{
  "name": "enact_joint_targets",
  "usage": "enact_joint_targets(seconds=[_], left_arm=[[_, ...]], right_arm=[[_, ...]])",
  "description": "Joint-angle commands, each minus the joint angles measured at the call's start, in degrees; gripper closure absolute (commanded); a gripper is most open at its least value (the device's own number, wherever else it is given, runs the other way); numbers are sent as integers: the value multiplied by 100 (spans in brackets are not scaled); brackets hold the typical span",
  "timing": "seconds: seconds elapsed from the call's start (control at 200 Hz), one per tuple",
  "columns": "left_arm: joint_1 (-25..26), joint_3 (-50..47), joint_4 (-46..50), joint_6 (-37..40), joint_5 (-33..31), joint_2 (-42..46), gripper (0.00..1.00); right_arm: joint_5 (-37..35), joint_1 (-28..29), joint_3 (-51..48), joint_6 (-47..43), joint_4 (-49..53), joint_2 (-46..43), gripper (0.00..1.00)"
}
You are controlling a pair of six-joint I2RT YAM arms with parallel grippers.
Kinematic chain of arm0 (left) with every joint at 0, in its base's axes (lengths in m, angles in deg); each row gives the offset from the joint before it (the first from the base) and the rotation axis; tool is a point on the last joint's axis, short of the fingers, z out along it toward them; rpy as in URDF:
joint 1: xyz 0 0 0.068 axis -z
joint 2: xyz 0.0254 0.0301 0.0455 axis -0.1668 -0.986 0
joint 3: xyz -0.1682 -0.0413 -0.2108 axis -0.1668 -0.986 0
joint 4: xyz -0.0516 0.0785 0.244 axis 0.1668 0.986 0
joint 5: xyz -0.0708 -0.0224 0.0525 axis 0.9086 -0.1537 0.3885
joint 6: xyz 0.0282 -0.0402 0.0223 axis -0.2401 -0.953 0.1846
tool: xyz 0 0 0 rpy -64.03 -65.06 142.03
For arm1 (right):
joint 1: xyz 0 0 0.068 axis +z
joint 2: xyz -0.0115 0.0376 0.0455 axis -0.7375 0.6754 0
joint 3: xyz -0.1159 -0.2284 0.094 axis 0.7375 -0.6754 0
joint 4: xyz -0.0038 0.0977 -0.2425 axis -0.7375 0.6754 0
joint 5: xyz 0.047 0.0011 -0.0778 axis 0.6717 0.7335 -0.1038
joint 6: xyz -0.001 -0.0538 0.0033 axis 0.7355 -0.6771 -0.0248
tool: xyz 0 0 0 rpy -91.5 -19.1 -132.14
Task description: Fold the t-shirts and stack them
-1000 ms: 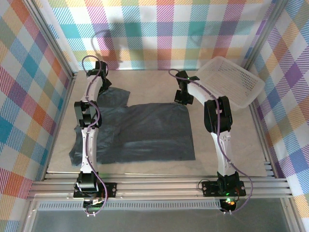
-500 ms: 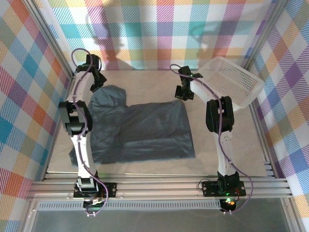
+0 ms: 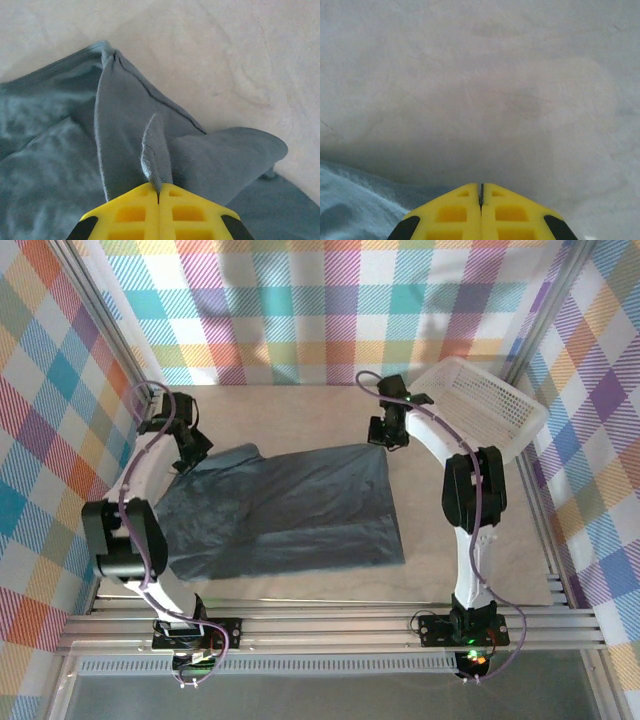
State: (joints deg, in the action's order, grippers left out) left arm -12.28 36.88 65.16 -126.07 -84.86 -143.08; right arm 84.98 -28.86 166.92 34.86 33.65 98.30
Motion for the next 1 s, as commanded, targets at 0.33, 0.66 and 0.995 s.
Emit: enact_joint_targets(seconds=[0.33, 0.66, 0.995], left_arm=[[-143, -1973, 1140, -1112, -1386, 2391, 100], [-154, -2189, 1693, -1581, -1936, 3132, 100], [-146, -2516, 2039, -1645, -1665, 3456, 100]], right_arm=[[-192, 240, -1522, 334, -46, -964, 100], [-449, 441, -2208, 437, 36, -1414, 100], [-581, 670, -2720, 619, 268, -1800, 99]])
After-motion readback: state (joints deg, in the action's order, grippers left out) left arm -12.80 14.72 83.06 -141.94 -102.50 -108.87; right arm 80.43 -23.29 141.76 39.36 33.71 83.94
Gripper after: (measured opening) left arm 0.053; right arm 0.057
